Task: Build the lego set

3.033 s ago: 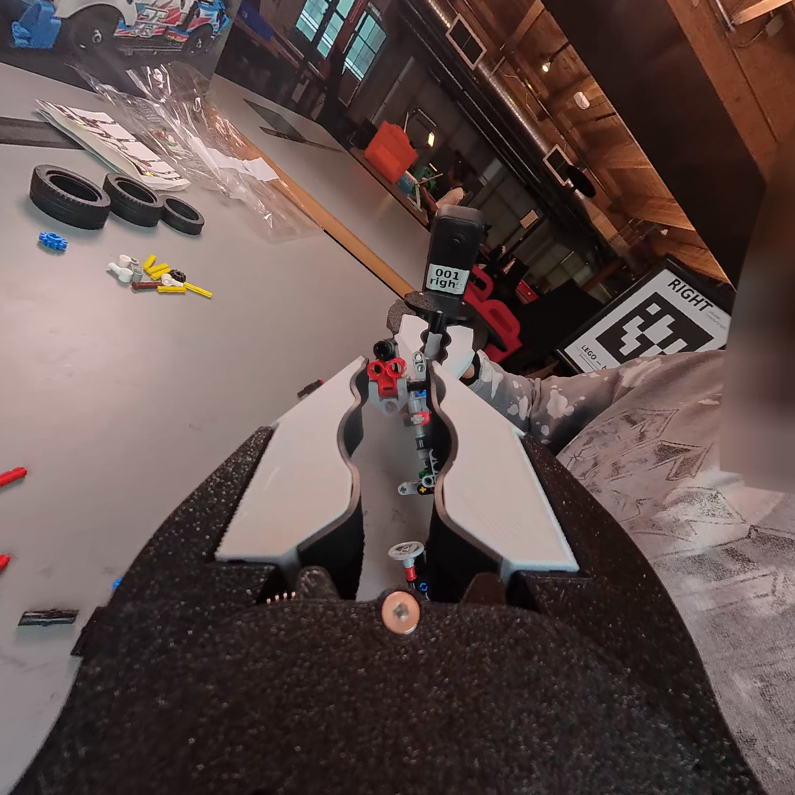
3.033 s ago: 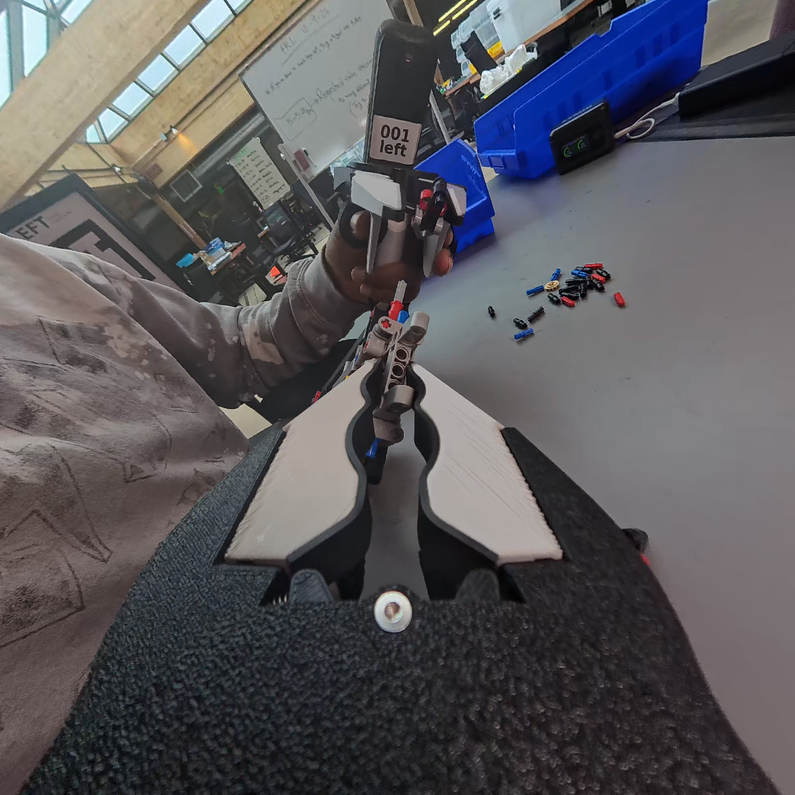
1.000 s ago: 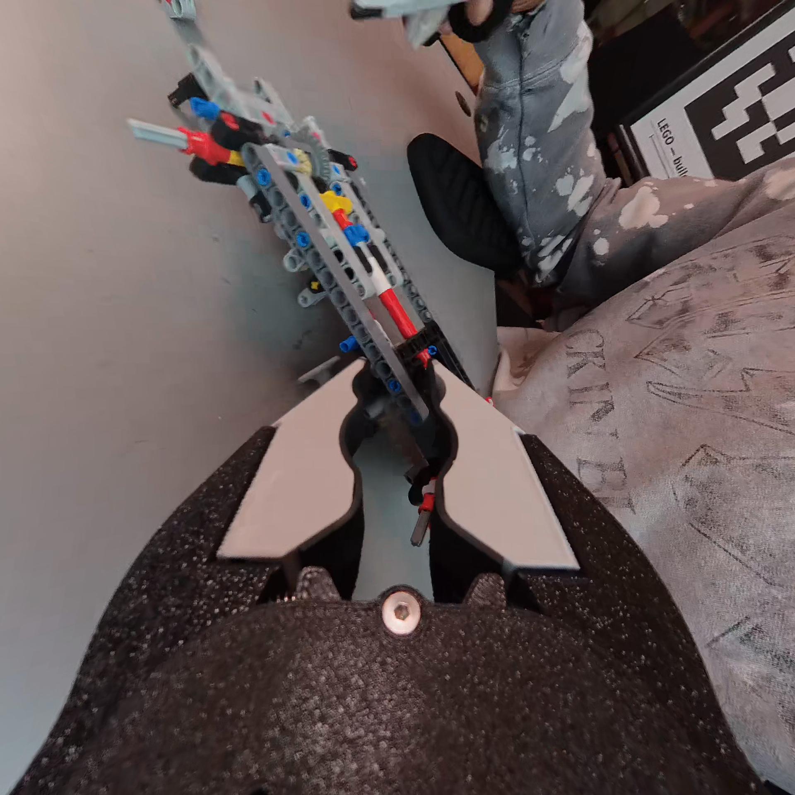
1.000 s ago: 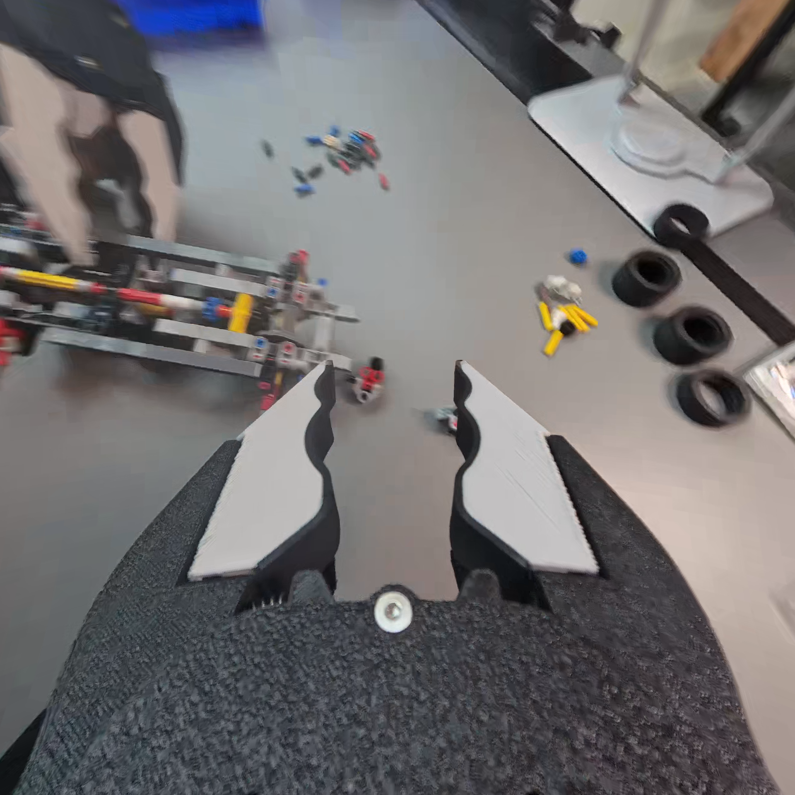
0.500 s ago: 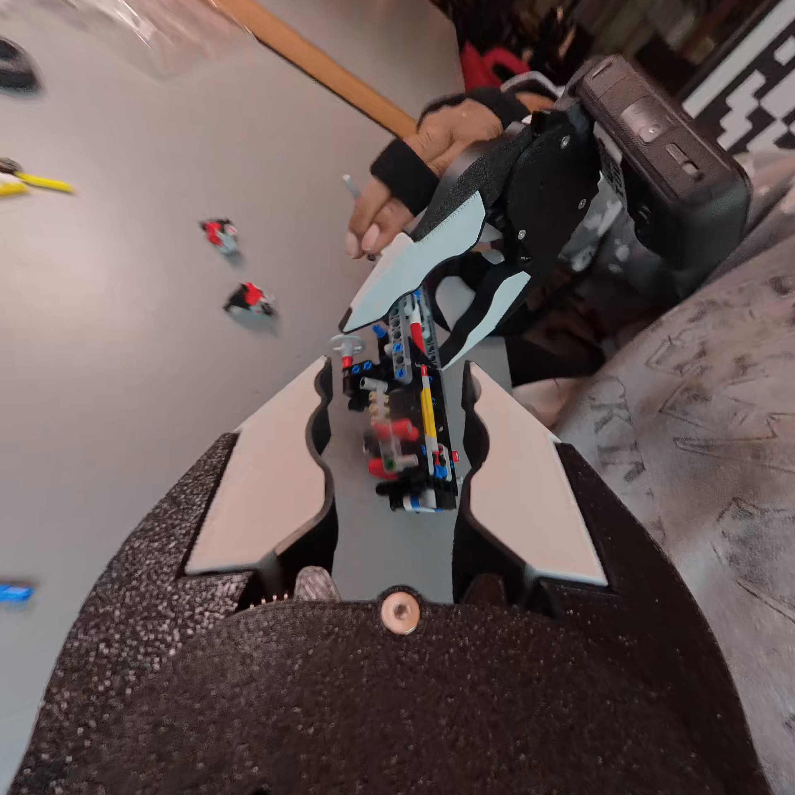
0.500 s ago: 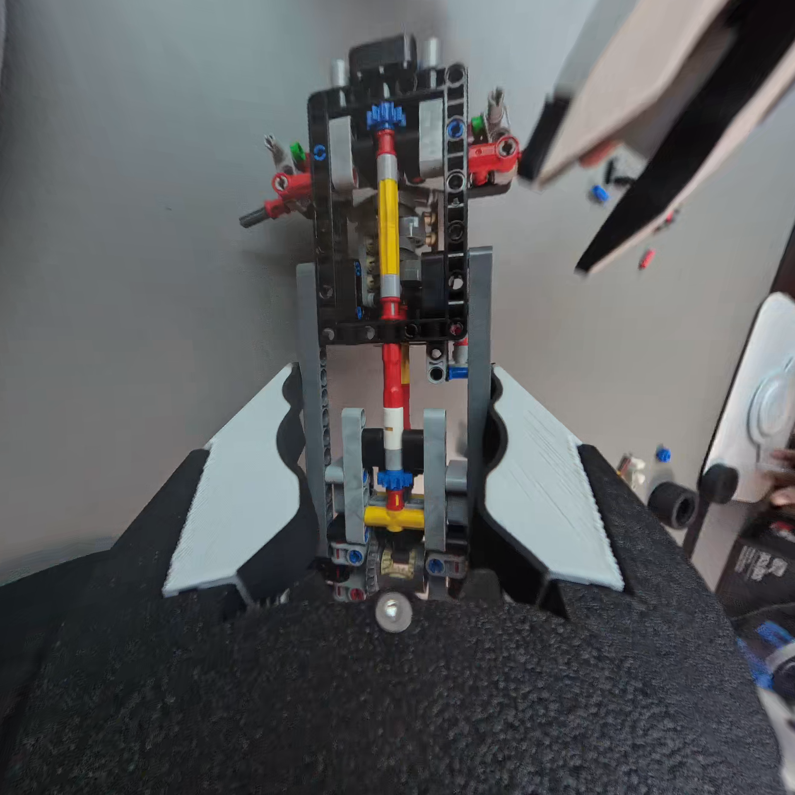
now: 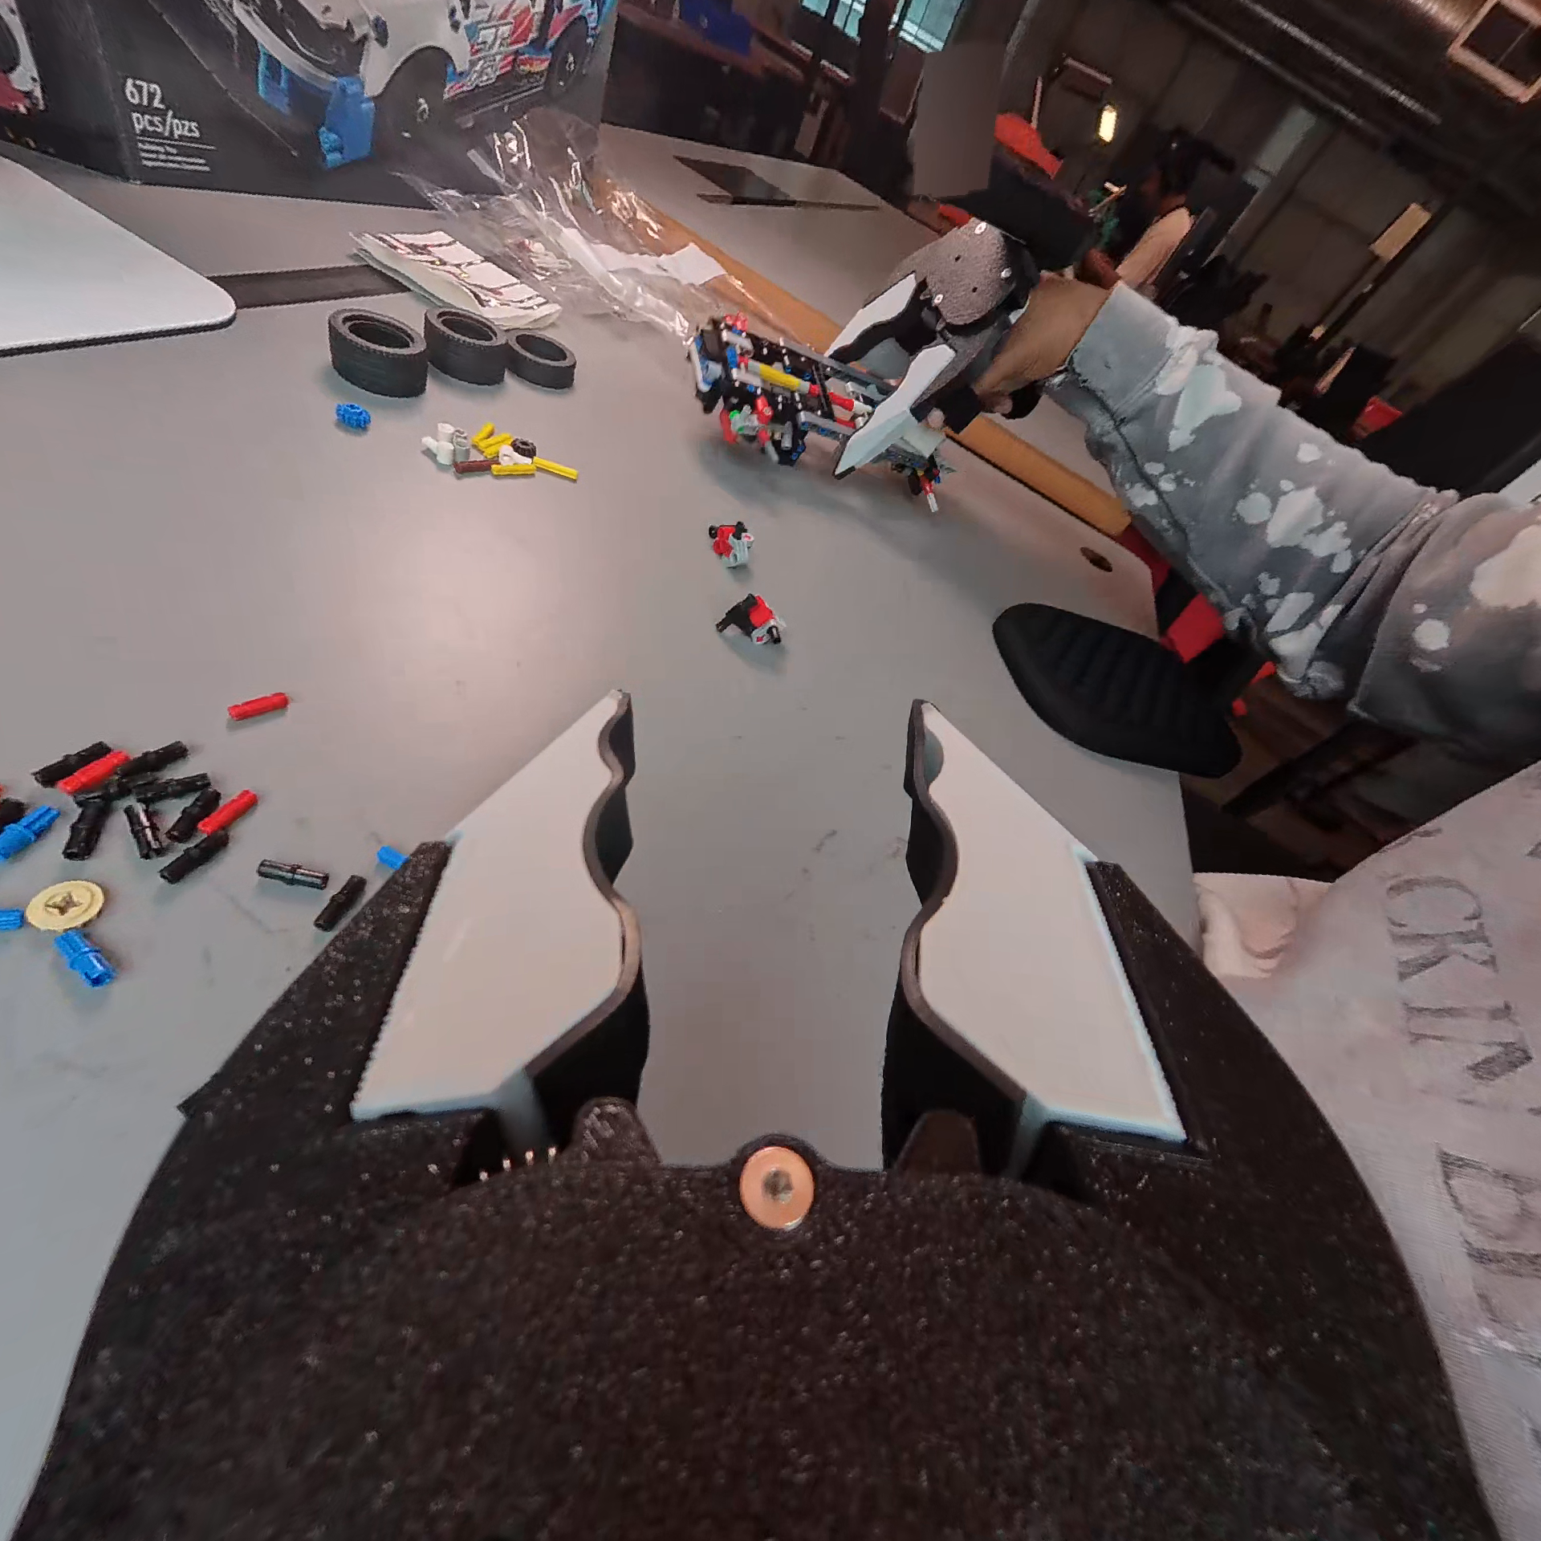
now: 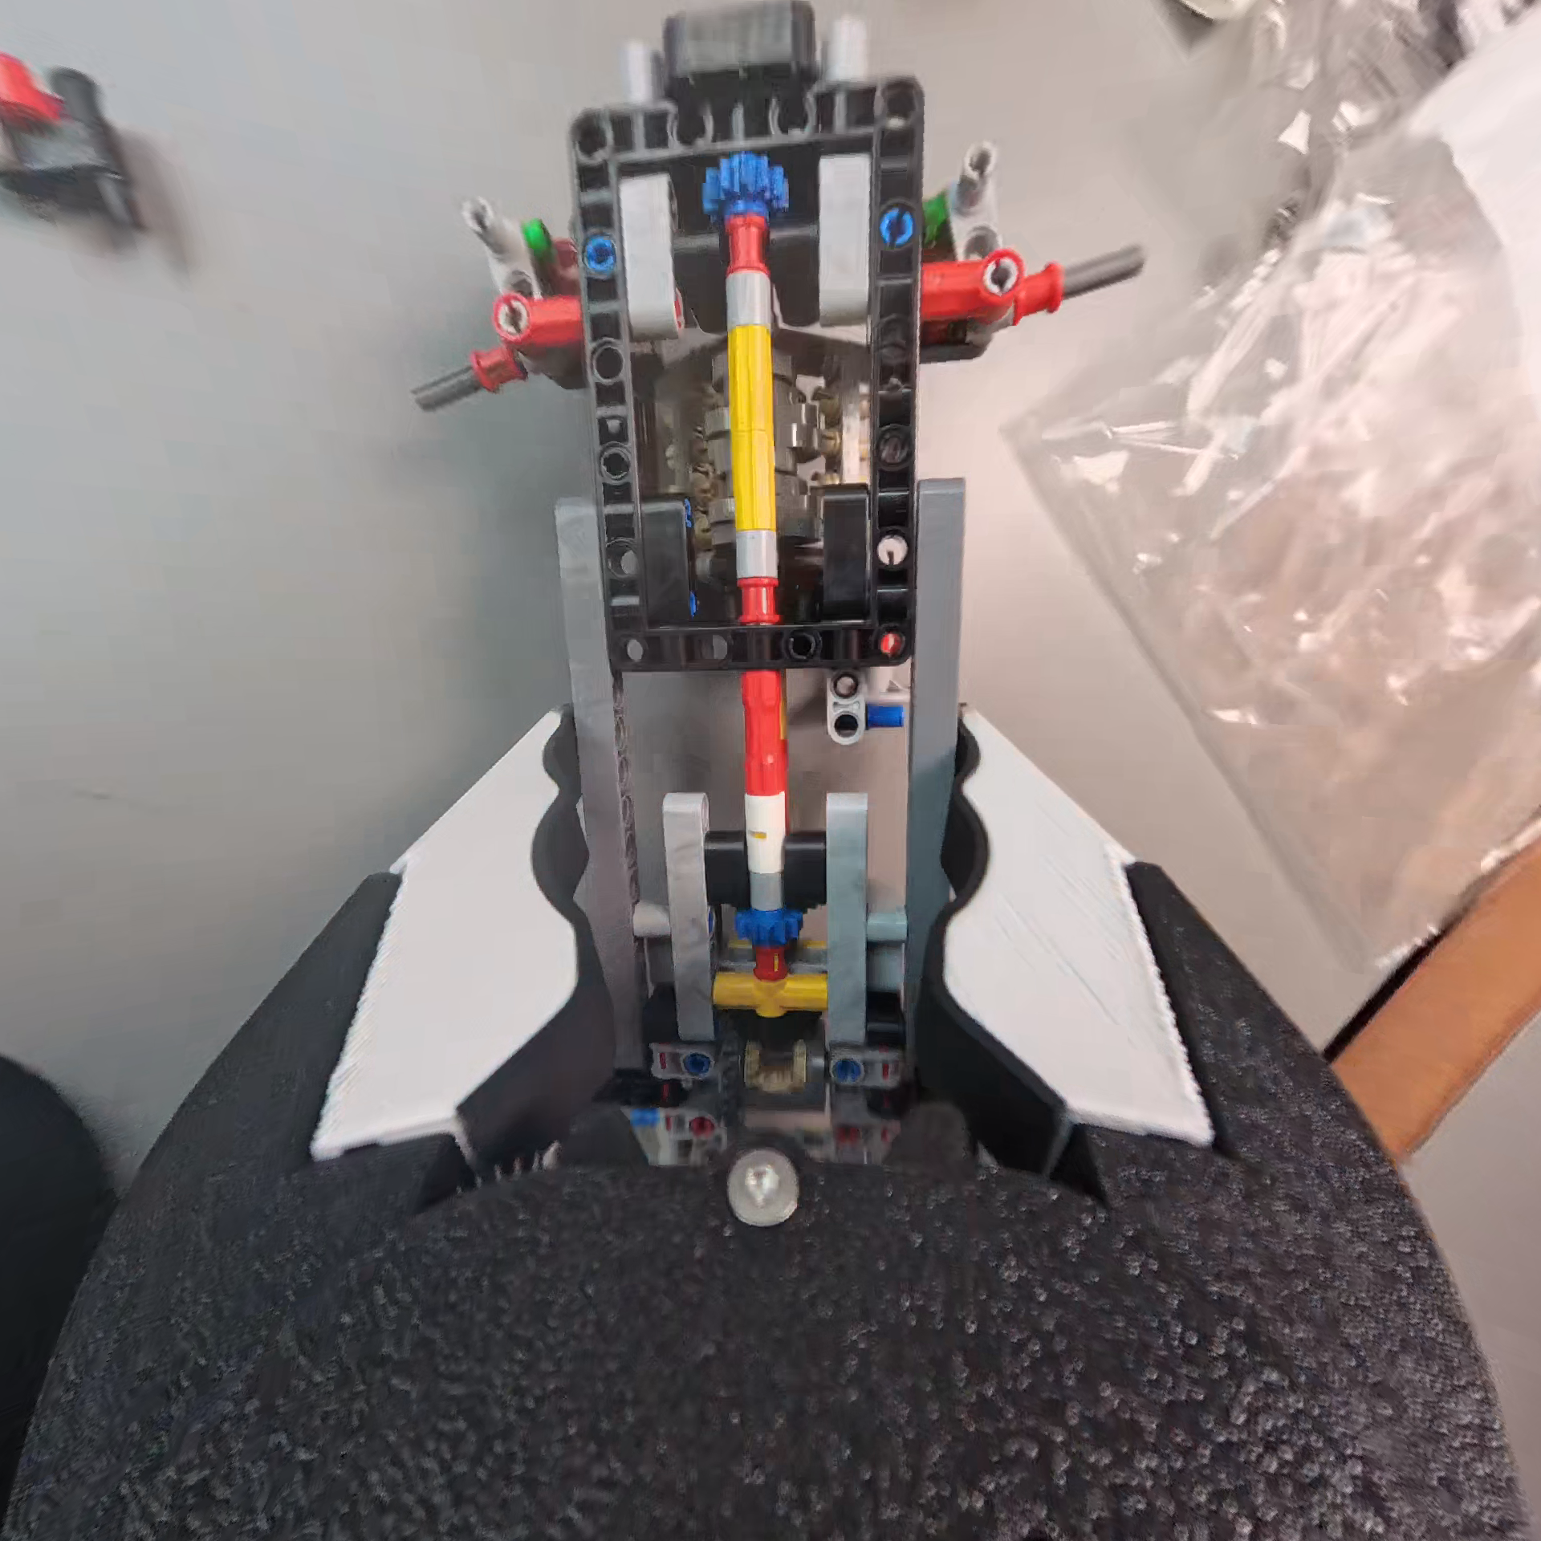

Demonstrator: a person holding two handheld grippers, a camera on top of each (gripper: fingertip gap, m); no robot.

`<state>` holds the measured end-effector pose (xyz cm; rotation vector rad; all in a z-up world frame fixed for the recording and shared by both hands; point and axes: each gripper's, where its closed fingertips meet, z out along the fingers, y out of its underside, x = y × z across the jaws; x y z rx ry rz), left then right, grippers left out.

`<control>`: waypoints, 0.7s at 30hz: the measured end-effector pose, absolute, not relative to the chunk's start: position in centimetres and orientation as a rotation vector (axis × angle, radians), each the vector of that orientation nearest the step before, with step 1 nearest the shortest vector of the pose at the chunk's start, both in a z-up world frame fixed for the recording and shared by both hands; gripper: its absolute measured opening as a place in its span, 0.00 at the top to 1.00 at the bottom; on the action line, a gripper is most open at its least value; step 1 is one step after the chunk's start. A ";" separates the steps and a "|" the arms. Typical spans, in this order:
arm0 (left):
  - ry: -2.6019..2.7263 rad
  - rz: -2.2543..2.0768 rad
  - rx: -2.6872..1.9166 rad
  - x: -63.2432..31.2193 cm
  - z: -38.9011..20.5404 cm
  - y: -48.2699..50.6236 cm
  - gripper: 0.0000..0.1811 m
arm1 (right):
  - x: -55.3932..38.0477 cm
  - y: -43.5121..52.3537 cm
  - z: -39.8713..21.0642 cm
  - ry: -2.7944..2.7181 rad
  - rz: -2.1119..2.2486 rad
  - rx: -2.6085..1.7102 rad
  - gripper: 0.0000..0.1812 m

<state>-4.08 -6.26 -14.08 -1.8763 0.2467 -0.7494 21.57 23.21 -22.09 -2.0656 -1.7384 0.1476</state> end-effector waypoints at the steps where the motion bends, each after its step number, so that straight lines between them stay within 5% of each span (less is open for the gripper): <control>1: 0.255 -0.713 -1.885 -4.2 -14.4 -6.1 0.64 | 22.2 24.4 -21.9 -1.674 0.074 -2.059 0.52; 5: 0.263 -0.573 -1.891 -5.1 -15.0 -5.3 0.63 | 20.2 25.4 -16.2 -1.404 0.115 -1.861 0.50; 10: 0.239 -0.439 -1.936 -6.3 -16.4 -4.9 0.63 | 11.8 14.3 -11.5 -1.414 0.626 -1.531 0.58; 19: 0.208 -0.258 -1.998 -7.3 -17.8 -4.5 0.64 | 6.5 5.3 -22.5 -1.755 0.629 -1.620 0.64; 21: 0.198 -0.260 -1.995 -7.6 -17.7 -4.4 0.64 | 6.5 5.4 -23.3 -1.760 0.611 -1.640 0.74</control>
